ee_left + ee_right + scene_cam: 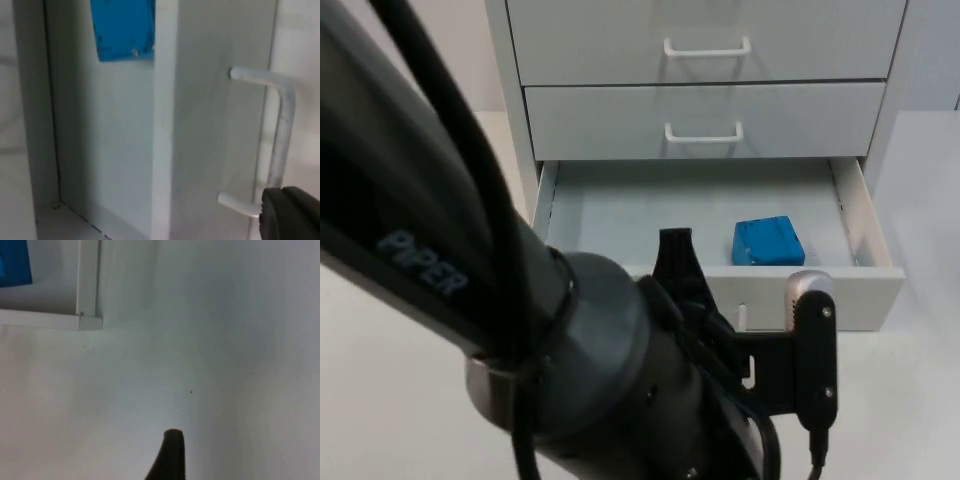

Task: Open the drawer with the left hand, place the block into the drawer with the right hand, then close the drawer with the left hand.

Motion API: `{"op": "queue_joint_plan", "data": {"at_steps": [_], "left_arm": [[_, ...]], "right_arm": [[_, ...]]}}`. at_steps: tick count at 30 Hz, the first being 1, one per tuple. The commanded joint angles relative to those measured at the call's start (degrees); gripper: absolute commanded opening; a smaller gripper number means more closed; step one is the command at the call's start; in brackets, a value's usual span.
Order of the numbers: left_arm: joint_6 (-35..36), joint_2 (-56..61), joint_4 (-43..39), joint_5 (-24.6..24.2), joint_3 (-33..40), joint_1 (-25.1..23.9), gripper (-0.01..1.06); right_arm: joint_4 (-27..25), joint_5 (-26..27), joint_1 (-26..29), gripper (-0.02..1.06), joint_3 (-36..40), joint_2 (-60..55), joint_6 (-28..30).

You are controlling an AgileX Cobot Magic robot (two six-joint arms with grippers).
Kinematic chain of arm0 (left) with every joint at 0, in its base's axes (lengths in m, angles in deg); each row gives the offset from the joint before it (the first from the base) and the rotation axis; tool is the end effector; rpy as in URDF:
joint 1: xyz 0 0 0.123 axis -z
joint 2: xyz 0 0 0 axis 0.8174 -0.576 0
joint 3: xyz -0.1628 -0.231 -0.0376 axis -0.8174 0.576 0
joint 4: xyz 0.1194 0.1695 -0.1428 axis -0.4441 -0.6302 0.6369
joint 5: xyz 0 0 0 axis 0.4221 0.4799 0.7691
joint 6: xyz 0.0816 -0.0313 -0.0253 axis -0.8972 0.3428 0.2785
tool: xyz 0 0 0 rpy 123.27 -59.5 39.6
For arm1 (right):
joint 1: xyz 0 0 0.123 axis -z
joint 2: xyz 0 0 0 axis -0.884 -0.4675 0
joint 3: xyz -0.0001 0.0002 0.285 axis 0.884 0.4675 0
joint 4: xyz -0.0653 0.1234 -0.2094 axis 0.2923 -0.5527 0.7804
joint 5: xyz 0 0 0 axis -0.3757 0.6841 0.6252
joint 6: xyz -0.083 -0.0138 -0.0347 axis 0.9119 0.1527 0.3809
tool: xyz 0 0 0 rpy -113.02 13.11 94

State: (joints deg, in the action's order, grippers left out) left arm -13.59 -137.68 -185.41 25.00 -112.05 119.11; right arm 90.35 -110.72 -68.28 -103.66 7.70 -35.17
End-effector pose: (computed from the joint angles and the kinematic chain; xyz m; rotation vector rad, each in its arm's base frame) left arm 0.2062 -0.2843 0.0675 1.6114 1.6791 0.7241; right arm 0.2421 0.0247 0.2680 -0.1135 2.7326 0.0172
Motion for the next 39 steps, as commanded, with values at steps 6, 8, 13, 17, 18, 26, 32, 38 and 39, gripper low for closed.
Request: {"op": "queue_joint_plan", "data": {"at_steps": [6,8,13,17,18,26,32,38,39], "left_arm": [[3.3,-0.6,-0.6,0.6,-3.1,-3.8,0.00],[3.3,-0.6,-0.6,1.9,-3.5,-4.8,0.00],[3.4,-0.6,-0.6,2.9,-6.4,-8.9,0.00],[3.6,-0.6,-0.6,2.9,-8.6,-11.4,0.00],[3.6,-0.6,-0.6,2.9,-9.3,-11.9,0.00],[3.6,-2.4,-0.6,6.7,-14.9,-17.9,0.00],[3.5,-6.0,-0.6,6.0,-18.7,-19.8,0.00],[3.5,-9.9,-0.6,3.6,-23.9,-21.0,0.00],[3.5,-10.2,-0.6,3.3,-24.6,-21.5,0.00]], "right_arm": [[0.1,-0.2,0.3,0.72,0.3,0.4,0.2],[0.1,-0.2,0.3,0.72,0.3,0.4,0.2],[0.1,-0.3,0.3,0.72,0.3,0.4,0.2],[0.1,-0.3,0.3,0.72,0.3,0.4,0.2],[0.1,-0.3,0.3,0.72,0.3,0.4,0.2],[0.1,-0.1,0.3,0.72,0.3,0.4,0.2],[0.1,-0.1,0.3,0.72,0.3,0.4,0.2],[0.1,-0.1,0.3,0.72,0.3,0.4,0.2],[0.1,0.0,0.3,0.72,0.3,0.4,0.2]]}}
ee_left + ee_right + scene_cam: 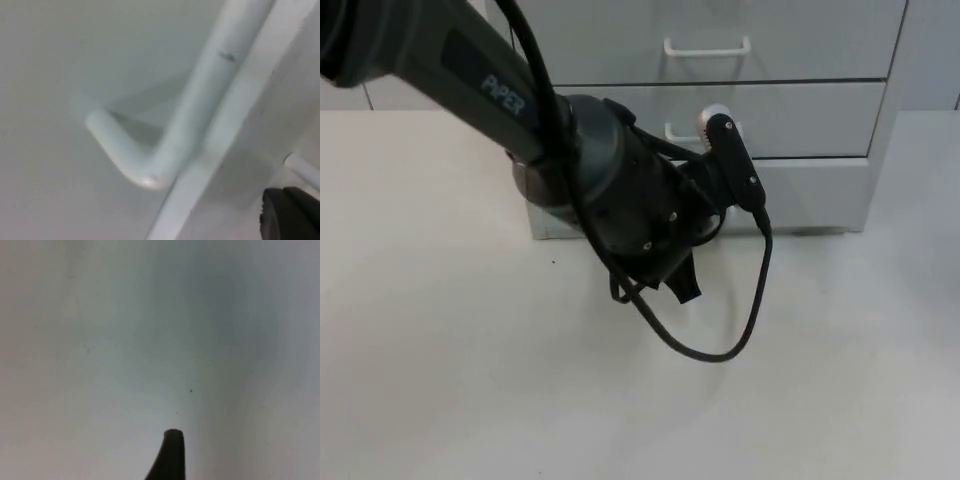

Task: Open the drawer with the left hand, place the block into the drawer with the right hand, then close the drawer with the left hand.

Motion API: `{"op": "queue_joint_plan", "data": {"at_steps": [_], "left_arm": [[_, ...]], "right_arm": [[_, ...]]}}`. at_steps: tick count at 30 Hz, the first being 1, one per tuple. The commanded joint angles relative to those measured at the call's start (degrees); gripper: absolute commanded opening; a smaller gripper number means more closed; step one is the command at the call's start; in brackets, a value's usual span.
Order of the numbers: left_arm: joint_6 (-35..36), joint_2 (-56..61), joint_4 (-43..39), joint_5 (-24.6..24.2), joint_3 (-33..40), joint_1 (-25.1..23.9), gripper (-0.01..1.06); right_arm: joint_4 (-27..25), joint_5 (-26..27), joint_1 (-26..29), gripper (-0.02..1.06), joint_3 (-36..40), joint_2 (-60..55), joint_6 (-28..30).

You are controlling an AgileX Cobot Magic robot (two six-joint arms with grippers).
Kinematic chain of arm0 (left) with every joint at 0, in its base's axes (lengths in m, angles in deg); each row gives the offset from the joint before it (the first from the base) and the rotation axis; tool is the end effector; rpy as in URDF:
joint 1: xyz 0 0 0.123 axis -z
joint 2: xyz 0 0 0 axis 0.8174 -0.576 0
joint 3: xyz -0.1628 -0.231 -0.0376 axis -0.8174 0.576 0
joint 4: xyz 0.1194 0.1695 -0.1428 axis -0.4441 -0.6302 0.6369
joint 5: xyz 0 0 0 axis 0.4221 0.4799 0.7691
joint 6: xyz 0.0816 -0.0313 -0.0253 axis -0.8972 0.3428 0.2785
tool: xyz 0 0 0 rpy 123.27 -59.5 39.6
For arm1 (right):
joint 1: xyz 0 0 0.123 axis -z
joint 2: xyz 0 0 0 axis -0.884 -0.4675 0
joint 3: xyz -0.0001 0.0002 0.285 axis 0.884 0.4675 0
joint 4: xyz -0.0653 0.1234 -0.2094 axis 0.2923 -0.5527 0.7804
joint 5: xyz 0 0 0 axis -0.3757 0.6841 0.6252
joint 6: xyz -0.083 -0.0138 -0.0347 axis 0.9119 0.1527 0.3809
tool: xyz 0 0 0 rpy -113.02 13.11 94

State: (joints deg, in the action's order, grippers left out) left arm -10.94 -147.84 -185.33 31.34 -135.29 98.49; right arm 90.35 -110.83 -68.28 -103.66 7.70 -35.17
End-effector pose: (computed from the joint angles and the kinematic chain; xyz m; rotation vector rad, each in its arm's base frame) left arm 0.3576 -0.2654 0.0695 1.1429 1.9387 0.6584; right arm 0.2420 0.0247 0.2680 -0.1136 2.7345 0.0170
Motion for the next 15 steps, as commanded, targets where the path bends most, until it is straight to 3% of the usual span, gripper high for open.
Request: {"op": "queue_joint_plan", "data": {"at_steps": [1,8,15], "left_arm": [[0.8,-0.3,-0.7,-3.3,-1.6,-1.0,0.00],[-0.9,-0.5,0.3,-8.0,-1.9,-0.9,0.00],[-17.6,1.3,21.7,-8.5,-1.6,6.4,0.00]], "right_arm": [[0.1,0.1,0.3,0.72,0.3,0.4,0.2],[0.1,-0.2,0.3,0.72,0.3,0.4,0.2],[0.1,0.8,0.3,0.72,0.3,0.4,0.2]]}}
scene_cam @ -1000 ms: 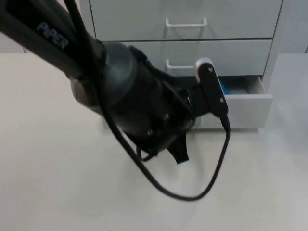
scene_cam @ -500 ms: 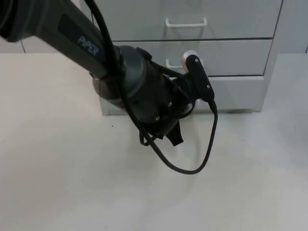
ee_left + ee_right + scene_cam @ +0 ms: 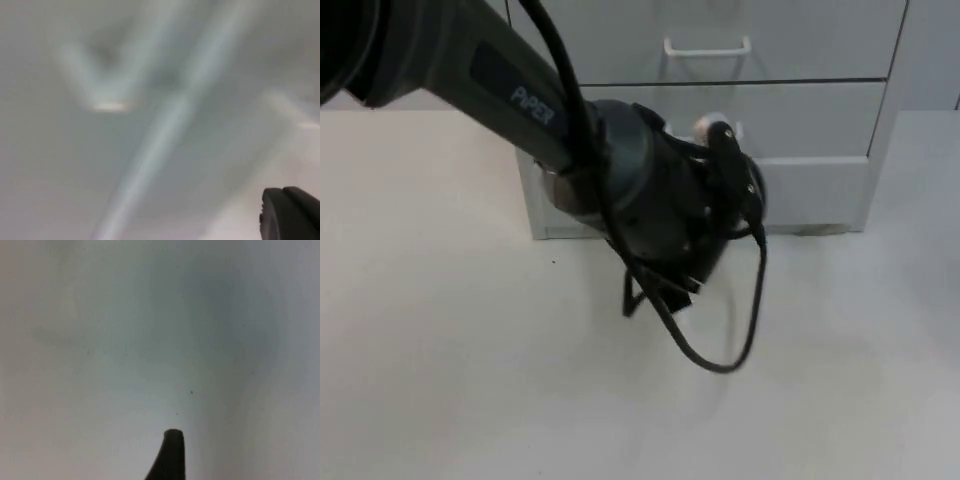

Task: Open the drawer with the left hand, place the block into the drawer with the right hand, then close the drawer with the left hand.

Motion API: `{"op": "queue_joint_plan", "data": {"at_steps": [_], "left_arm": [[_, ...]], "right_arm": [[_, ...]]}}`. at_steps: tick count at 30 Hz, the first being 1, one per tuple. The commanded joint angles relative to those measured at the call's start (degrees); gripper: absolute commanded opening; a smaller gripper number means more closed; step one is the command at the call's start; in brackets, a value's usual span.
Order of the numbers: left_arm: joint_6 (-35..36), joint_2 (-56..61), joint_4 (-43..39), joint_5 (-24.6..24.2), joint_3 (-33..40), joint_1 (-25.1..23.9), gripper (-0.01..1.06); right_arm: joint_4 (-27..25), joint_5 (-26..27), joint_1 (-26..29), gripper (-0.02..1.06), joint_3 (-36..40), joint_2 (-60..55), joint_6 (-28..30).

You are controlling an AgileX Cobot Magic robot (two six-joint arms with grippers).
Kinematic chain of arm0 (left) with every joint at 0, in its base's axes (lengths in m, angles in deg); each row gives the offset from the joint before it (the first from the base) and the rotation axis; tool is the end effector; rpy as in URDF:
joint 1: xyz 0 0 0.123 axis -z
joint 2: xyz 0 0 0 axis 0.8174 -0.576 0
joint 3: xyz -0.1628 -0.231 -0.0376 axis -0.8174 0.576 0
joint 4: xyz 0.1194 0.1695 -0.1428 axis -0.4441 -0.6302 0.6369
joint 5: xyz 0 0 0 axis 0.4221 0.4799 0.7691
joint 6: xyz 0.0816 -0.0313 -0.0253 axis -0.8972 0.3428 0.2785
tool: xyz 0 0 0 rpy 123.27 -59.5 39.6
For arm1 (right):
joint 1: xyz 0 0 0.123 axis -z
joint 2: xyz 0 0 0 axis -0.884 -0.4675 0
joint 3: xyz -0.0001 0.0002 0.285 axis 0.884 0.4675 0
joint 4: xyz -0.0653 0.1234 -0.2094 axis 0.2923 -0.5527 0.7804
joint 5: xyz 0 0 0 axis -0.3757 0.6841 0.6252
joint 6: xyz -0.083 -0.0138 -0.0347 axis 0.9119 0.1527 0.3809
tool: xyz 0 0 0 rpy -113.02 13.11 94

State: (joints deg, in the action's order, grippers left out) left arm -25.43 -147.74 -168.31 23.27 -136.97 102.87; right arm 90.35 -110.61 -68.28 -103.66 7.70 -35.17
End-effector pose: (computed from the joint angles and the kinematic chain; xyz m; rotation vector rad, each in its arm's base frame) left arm 0.3353 -0.2764 0.0721 1.1658 2.0388 0.8165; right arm 0.2423 0.0248 0.2681 -0.1135 2.7306 0.0173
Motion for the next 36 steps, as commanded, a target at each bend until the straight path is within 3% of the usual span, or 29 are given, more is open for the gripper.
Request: {"op": "queue_joint_plan", "data": {"at_steps": [1,9,12,13,16,18,28,33,36], "left_arm": [[-5.2,2.0,7.4,-0.3,0.9,3.6,0.00],[-14.9,9.9,20.0,0.8,6.9,11.3,0.00],[-30.0,14.3,35.6,1.0,7.7,12.0,0.00],[-30.0,14.3,35.6,1.0,7.7,12.0,0.00],[-40.9,17.0,49.9,1.3,7.7,10.3,0.00],[-44.4,18.4,55.1,1.8,7.7,8.9,0.00],[-45.4,22.4,60.9,1.2,7.7,4.4,0.00],[-47.5,26.6,66.2,1.2,9.3,-0.1,0.00],[-47.6,31.6,68.8,3.4,14.6,-5.1,0.00]], "right_arm": [[0.1,0.9,0.3,0.72,0.3,0.4,0.2],[0.2,1.0,0.3,0.72,0.3,0.4,0.2],[0.2,1.0,0.3,0.72,0.3,0.4,0.2],[0.2,1.0,0.3,0.72,0.3,0.4,0.2],[0.2,1.0,0.3,0.72,0.3,0.4,0.2],[0.2,1.0,0.3,0.72,0.3,0.4,0.2],[0.2,1.0,0.3,0.72,0.3,0.4,0.2],[0.1,1.0,0.3,0.72,0.3,0.4,0.2],[-0.1,1.0,0.3,0.72,0.3,0.4,0.2]]}}
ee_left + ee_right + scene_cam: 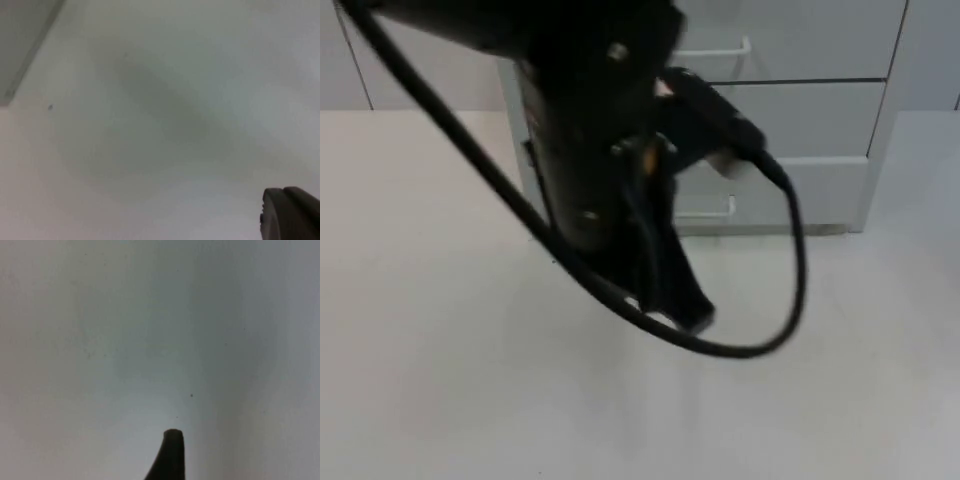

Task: Open the drawer with the left hand, place the block into the drawer with the right hand, then close the drawer with the left hand.

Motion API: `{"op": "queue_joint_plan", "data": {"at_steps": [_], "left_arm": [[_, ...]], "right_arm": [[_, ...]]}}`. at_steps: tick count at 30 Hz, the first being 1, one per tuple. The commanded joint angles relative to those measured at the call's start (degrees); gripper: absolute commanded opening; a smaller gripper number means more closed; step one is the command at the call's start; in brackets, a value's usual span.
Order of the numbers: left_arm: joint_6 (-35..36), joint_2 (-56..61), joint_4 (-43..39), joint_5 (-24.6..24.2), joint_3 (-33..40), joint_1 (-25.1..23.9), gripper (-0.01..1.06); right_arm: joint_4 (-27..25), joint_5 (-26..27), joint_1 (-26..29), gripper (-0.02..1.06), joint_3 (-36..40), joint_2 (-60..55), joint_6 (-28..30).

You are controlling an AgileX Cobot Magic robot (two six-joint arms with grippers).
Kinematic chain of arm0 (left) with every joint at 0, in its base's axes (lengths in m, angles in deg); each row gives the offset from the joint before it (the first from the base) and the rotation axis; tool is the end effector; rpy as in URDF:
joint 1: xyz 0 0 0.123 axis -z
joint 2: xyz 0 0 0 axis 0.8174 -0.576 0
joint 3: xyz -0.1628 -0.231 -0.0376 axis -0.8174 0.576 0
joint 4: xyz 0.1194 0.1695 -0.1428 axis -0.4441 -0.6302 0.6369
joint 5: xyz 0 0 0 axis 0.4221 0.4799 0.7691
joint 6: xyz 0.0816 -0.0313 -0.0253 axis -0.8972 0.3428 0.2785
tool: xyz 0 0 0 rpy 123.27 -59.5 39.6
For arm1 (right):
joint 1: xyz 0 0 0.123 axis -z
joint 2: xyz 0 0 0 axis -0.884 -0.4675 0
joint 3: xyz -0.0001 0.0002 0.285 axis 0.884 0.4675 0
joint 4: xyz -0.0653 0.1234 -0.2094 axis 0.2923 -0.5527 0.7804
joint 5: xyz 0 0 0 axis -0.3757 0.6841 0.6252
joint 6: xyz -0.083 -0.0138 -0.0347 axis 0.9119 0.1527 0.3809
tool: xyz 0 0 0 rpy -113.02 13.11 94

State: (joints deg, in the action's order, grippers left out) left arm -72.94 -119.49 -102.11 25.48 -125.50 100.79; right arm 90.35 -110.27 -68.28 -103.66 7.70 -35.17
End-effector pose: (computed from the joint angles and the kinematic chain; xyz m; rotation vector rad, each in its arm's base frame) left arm 0.2553 -0.2390 0.1806 1.1988 2.5763 0.1332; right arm 0.2428 0.0248 0.2683 -0.1133 2.7247 0.0179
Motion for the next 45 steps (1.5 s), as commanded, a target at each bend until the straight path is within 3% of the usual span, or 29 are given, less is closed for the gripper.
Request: {"op": "queue_joint_plan", "data": {"at_steps": [1,6,7,18,21,22,27,33,45], "left_arm": [[-0.1,3.3,2.6,1.2,3.1,-3.0,0.00],[-0.1,9.5,5.7,4.5,10.0,-10.1,0.00],[-0.1,11.7,6.8,4.9,11.6,-13.3,0.00],[-0.4,22.5,12.1,3.5,16.3,-32.3,0.00],[-2.7,25.6,14.0,2.2,16.3,-38.2,0.00],[-2.7,25.6,14.0,2.2,16.3,-38.2,0.00],[-11.6,30.3,24.2,1.3,16.3,-47.4,0.00],[-17.0,32.5,29.6,-1.0,16.3,-53.0,0.00],[-17.2,42.2,29.1,-2.8,16.3,-53.0,0.00]], "right_arm": [[-0.1,0.6,0.3,0.72,0.3,0.4,0.2],[-0.1,0.6,0.3,0.72,0.3,0.4,0.2],[-0.1,0.7,0.3,0.72,0.3,0.4,0.2],[-0.1,0.7,0.3,0.72,0.3,0.4,0.2],[-0.1,0.7,0.3,0.72,0.3,0.4,0.2],[-0.1,0.7,0.3,0.72,0.3,0.4,0.2],[-0.1,0.8,0.3,0.72,0.3,0.4,0.2],[-0.1,1.1,0.3,0.72,0.3,0.4,0.2],[0.1,3.4,0.3,0.72,0.3,7.6,1.1]]}}
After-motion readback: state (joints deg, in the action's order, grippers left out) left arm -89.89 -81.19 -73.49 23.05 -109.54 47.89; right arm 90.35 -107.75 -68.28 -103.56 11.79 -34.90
